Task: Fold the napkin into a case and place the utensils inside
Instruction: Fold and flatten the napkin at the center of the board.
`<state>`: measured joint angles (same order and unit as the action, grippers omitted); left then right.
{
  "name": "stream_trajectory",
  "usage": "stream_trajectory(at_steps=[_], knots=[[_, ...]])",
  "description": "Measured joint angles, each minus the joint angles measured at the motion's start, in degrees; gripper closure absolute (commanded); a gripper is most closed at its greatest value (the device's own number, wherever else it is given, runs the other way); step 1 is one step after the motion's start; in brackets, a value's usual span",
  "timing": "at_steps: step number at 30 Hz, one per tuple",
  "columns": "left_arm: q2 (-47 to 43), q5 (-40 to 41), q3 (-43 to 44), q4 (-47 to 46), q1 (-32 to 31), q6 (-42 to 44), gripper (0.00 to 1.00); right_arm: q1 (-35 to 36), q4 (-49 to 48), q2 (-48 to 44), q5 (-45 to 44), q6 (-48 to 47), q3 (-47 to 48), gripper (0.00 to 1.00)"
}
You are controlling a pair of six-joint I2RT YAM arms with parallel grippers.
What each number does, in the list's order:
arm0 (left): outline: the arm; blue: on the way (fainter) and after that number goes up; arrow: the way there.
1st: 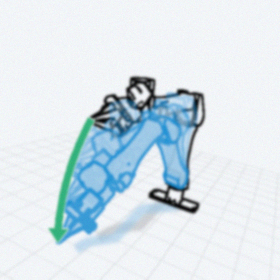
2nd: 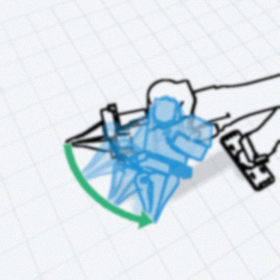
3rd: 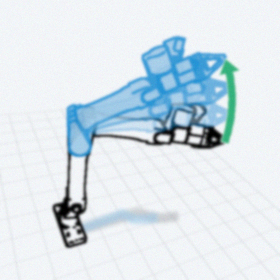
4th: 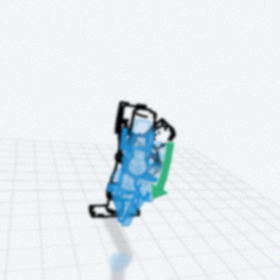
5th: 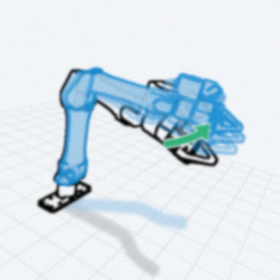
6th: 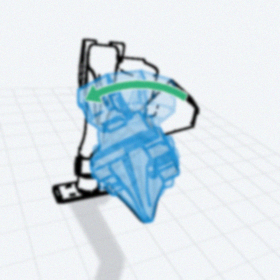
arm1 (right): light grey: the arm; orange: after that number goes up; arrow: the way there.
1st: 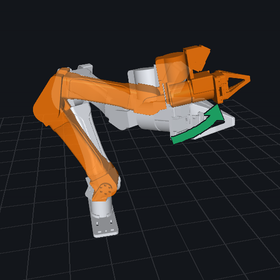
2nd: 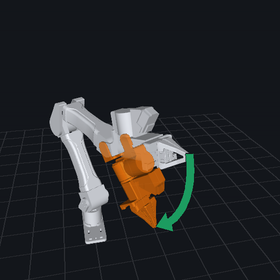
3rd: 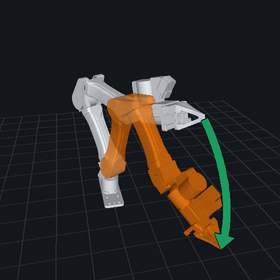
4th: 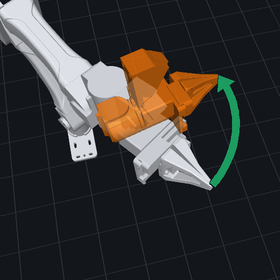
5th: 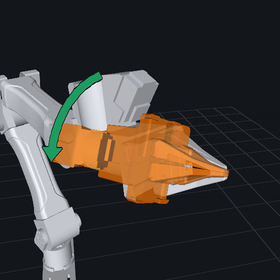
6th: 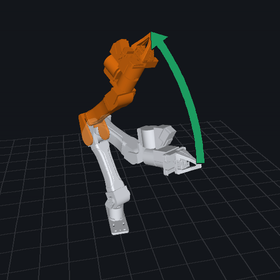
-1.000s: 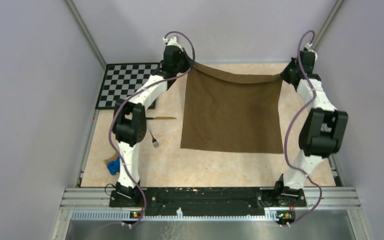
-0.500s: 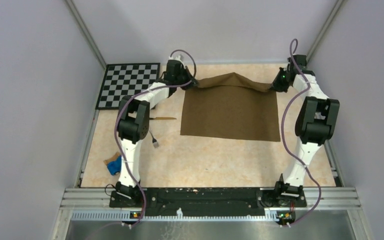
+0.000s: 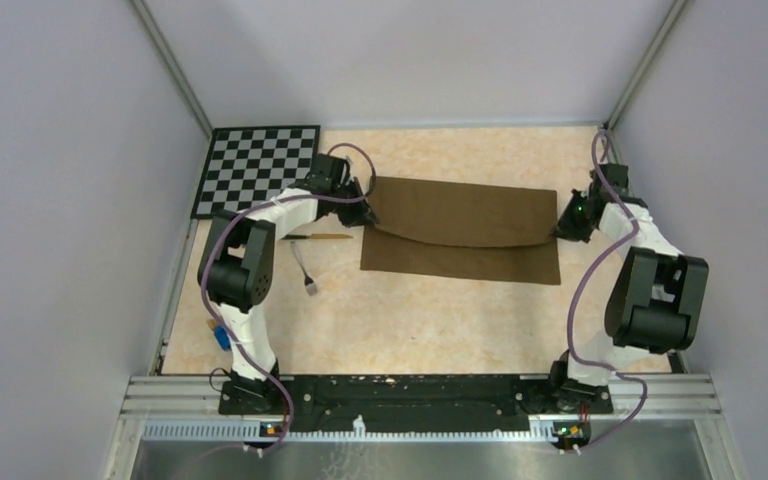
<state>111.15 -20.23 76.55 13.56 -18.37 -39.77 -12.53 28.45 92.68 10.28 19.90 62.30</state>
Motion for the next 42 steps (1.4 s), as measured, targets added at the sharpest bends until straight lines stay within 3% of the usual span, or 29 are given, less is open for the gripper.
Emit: stream_trajectory(at_steps=[12, 33, 42], knots=[[-5.03, -4.55, -11.52, 0.44, -0.92, 0.09, 1.0, 0.0, -1.44, -7.58, -3.15, -1.75, -9.92, 1.0], [-20.52, -5.95, -18.12, 1.97, -3.87, 1.01, 1.0, 0.0, 1.6, -19.85, -4.46, 0.28, -13.97, 1.0], [-18.88, -5.66, -23.98, 1.55, -5.09, 0.98, 1.0, 0.0, 1.49, -19.89, -4.44, 1.42, -19.21, 1.0]])
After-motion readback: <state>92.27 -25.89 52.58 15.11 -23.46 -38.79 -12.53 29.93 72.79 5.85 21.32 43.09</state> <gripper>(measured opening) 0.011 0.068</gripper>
